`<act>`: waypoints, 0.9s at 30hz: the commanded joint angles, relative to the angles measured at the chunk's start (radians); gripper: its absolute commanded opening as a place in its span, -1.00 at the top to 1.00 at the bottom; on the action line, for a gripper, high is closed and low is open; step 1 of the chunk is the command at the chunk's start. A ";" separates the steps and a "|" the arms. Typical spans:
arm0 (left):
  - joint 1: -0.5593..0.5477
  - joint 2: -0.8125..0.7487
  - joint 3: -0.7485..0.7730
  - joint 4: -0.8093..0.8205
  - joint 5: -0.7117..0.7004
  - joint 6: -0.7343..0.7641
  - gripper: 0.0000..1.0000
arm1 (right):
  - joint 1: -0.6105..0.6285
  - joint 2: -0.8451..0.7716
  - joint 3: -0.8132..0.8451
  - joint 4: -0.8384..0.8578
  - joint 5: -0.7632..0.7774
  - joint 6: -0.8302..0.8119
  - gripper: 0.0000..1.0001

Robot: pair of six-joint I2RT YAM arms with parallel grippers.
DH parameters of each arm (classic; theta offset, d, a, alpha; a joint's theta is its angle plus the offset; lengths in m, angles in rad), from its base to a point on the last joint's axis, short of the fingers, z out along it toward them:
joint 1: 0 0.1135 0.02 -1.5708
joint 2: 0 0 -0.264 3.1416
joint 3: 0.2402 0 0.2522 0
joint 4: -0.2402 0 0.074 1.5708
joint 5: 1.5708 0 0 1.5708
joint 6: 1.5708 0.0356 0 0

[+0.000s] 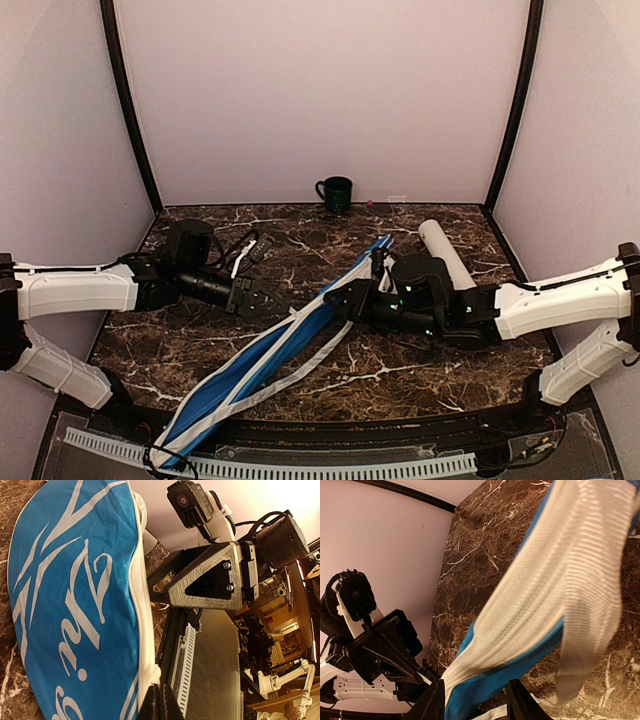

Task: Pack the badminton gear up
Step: Pick up the racket bag from the center of the board.

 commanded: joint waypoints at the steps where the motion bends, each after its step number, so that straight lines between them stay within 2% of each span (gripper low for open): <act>1: 0.001 -0.005 0.036 0.028 0.019 0.018 1.00 | 0.008 0.039 0.046 0.116 -0.035 0.033 0.13; 11: 0.001 0.004 0.039 0.026 0.066 0.057 1.00 | 0.009 0.128 0.079 0.153 -0.030 0.031 0.10; 13: 0.001 0.004 0.039 0.022 0.078 0.075 1.00 | 0.008 0.143 0.088 0.157 -0.025 0.024 0.16; 16: 0.001 0.002 0.035 0.017 0.088 0.098 1.00 | 0.008 0.166 0.102 0.152 -0.018 0.019 0.34; 21: -0.001 -0.009 0.023 0.009 0.052 0.092 1.00 | 0.007 0.171 0.097 0.153 0.016 0.032 1.00; 27: -0.021 -0.061 -0.039 0.068 -0.052 -0.022 1.00 | 0.009 0.104 0.022 0.182 0.184 0.071 1.00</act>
